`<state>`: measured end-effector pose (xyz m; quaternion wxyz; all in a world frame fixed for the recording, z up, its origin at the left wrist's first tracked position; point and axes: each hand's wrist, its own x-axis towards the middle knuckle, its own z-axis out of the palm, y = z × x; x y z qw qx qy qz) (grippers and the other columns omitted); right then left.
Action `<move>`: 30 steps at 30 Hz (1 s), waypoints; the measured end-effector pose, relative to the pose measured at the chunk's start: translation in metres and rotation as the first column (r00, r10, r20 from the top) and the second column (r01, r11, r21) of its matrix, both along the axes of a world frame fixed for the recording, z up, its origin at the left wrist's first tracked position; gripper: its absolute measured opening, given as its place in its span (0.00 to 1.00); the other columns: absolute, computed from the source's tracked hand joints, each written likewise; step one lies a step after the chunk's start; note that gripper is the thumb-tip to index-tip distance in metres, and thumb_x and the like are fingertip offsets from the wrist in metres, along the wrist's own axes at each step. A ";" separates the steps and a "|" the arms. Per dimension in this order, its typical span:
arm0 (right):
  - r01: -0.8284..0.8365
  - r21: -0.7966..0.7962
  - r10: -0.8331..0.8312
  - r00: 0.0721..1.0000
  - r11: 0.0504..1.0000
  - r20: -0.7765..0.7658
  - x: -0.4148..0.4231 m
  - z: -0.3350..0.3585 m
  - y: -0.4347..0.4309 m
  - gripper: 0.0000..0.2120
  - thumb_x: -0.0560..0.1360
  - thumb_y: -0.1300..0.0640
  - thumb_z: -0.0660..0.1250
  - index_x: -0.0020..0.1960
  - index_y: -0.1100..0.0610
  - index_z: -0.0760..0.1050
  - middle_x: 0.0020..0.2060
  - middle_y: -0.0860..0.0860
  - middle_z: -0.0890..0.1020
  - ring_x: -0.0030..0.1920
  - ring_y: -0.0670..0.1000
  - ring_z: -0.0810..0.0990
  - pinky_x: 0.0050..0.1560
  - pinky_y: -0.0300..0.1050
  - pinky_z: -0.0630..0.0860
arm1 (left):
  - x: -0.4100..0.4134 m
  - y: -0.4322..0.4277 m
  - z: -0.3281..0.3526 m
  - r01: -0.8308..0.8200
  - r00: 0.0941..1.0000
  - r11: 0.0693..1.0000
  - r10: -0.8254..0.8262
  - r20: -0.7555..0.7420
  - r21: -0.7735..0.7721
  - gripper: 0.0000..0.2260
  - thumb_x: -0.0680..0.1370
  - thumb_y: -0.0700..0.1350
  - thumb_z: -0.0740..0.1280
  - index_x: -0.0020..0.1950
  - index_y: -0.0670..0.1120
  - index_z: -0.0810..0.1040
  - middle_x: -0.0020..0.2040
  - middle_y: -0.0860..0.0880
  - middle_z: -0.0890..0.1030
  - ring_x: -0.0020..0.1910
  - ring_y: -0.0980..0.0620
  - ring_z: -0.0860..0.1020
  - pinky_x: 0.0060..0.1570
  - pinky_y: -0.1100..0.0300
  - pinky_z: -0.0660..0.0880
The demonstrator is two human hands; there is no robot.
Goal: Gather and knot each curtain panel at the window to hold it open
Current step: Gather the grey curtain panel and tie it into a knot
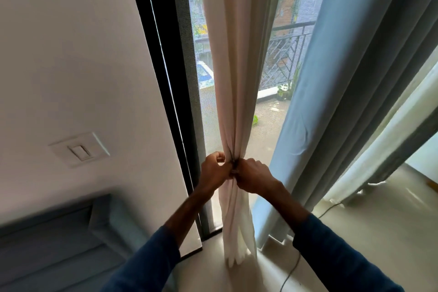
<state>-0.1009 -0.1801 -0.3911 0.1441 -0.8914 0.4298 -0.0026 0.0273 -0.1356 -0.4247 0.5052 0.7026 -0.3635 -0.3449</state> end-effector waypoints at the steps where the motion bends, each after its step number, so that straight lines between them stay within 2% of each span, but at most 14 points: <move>1: -0.006 0.004 0.006 1.000 1.000 0.006 0.000 0.000 -0.001 0.14 0.79 0.56 0.63 0.64 0.55 0.74 0.57 0.57 0.81 0.55 0.62 0.81 0.45 0.46 0.70 | 0.001 0.001 0.000 0.000 1.000 1.000 0.000 0.011 -0.002 0.14 0.71 0.48 0.73 0.53 0.43 0.80 0.49 0.45 0.85 0.38 0.48 0.86 0.40 0.49 0.84; 3: -0.018 -0.033 0.019 0.999 0.999 0.046 -0.001 0.000 -0.004 0.14 0.79 0.57 0.64 0.63 0.52 0.77 0.56 0.56 0.82 0.54 0.61 0.81 0.46 0.46 0.73 | 0.003 0.003 0.000 -0.026 1.000 1.000 0.026 0.015 -0.009 0.16 0.72 0.49 0.75 0.54 0.42 0.78 0.50 0.47 0.83 0.36 0.48 0.85 0.39 0.49 0.84; 6: 0.022 -0.096 0.003 0.966 0.995 0.258 -0.009 0.004 -0.007 0.16 0.77 0.59 0.68 0.63 0.47 0.80 0.55 0.50 0.84 0.53 0.55 0.82 0.47 0.42 0.73 | 0.010 0.008 -0.001 -0.086 0.993 0.996 0.087 0.074 -0.025 0.19 0.72 0.54 0.76 0.51 0.40 0.78 0.43 0.46 0.84 0.32 0.49 0.85 0.34 0.49 0.83; 8: 0.087 -0.095 -0.043 0.917 0.992 0.396 -0.015 0.007 -0.012 0.18 0.75 0.59 0.70 0.64 0.45 0.80 0.53 0.47 0.84 0.47 0.50 0.83 0.44 0.40 0.72 | 0.011 0.009 0.000 -0.059 0.989 0.997 0.064 0.132 -0.042 0.19 0.73 0.57 0.74 0.47 0.40 0.81 0.36 0.47 0.85 0.29 0.51 0.84 0.32 0.52 0.83; 9: 0.117 -0.079 -0.069 0.891 0.990 0.449 -0.018 0.008 -0.015 0.19 0.74 0.59 0.71 0.62 0.44 0.81 0.51 0.46 0.84 0.43 0.48 0.84 0.43 0.41 0.75 | 0.008 0.008 0.002 -0.039 0.987 0.998 0.047 0.151 -0.059 0.18 0.75 0.57 0.72 0.46 0.41 0.83 0.34 0.48 0.85 0.29 0.52 0.83 0.32 0.52 0.83; 11: 0.165 -0.035 -0.122 0.843 0.986 0.523 -0.025 0.012 -0.020 0.17 0.72 0.59 0.72 0.57 0.42 0.82 0.47 0.43 0.84 0.37 0.44 0.83 0.44 0.45 0.80 | 0.000 0.003 0.009 -0.012 0.981 0.994 0.032 0.191 -0.109 0.13 0.77 0.56 0.71 0.44 0.46 0.83 0.35 0.51 0.84 0.30 0.53 0.83 0.36 0.51 0.84; 13: 0.210 -0.025 -0.161 0.819 0.977 0.551 -0.033 0.021 -0.024 0.13 0.72 0.57 0.71 0.54 0.43 0.82 0.46 0.41 0.84 0.35 0.41 0.82 0.46 0.46 0.81 | -0.010 -0.007 0.020 0.027 0.967 0.988 0.013 0.254 -0.153 0.10 0.76 0.56 0.70 0.43 0.50 0.81 0.36 0.53 0.84 0.33 0.56 0.83 0.39 0.51 0.83; 18: 0.305 -0.089 -0.182 0.751 0.948 0.634 -0.064 0.058 -0.039 0.11 0.72 0.59 0.71 0.51 0.47 0.84 0.47 0.42 0.85 0.36 0.41 0.83 0.47 0.44 0.81 | -0.042 -0.040 0.068 0.199 0.929 0.951 -0.107 0.354 -0.235 0.05 0.76 0.49 0.70 0.44 0.48 0.81 0.40 0.56 0.83 0.36 0.60 0.81 0.39 0.65 0.78; 19: 0.331 -0.115 -0.179 0.735 0.936 0.654 -0.073 0.069 -0.042 0.10 0.72 0.60 0.71 0.51 0.48 0.85 0.47 0.43 0.86 0.36 0.42 0.84 0.48 0.41 0.81 | -0.049 -0.047 0.079 0.230 0.920 0.941 -0.127 0.372 -0.247 0.05 0.76 0.48 0.70 0.44 0.48 0.81 0.40 0.56 0.83 0.36 0.60 0.81 0.39 0.68 0.76; 22: 0.405 -0.207 -0.145 0.684 0.891 0.715 -0.099 0.107 -0.047 0.09 0.74 0.64 0.70 0.50 0.53 0.85 0.49 0.47 0.87 0.38 0.44 0.84 0.45 0.23 0.73 | -0.071 -0.069 0.116 0.304 0.888 0.894 -0.140 0.438 -0.328 0.04 0.76 0.47 0.71 0.44 0.47 0.81 0.41 0.57 0.83 0.36 0.60 0.81 0.37 0.74 0.72; 26: 0.502 -0.369 -0.033 0.624 0.782 0.780 -0.134 0.164 -0.059 0.09 0.74 0.65 0.70 0.49 0.54 0.85 0.46 0.46 0.86 0.39 0.41 0.82 0.45 0.21 0.71 | -0.104 -0.101 0.175 0.387 0.846 0.795 -0.106 0.522 -0.467 0.04 0.75 0.49 0.72 0.46 0.50 0.79 0.45 0.58 0.83 0.37 0.61 0.81 0.38 0.70 0.74; 30: 0.564 -0.469 0.071 0.586 0.680 0.807 -0.160 0.224 -0.090 0.08 0.75 0.64 0.69 0.48 0.55 0.85 0.45 0.46 0.86 0.42 0.42 0.82 0.47 0.22 0.72 | -0.130 -0.142 0.235 0.371 0.834 0.671 0.063 0.548 -0.642 0.13 0.75 0.54 0.72 0.53 0.48 0.78 0.51 0.53 0.80 0.43 0.58 0.79 0.39 0.59 0.79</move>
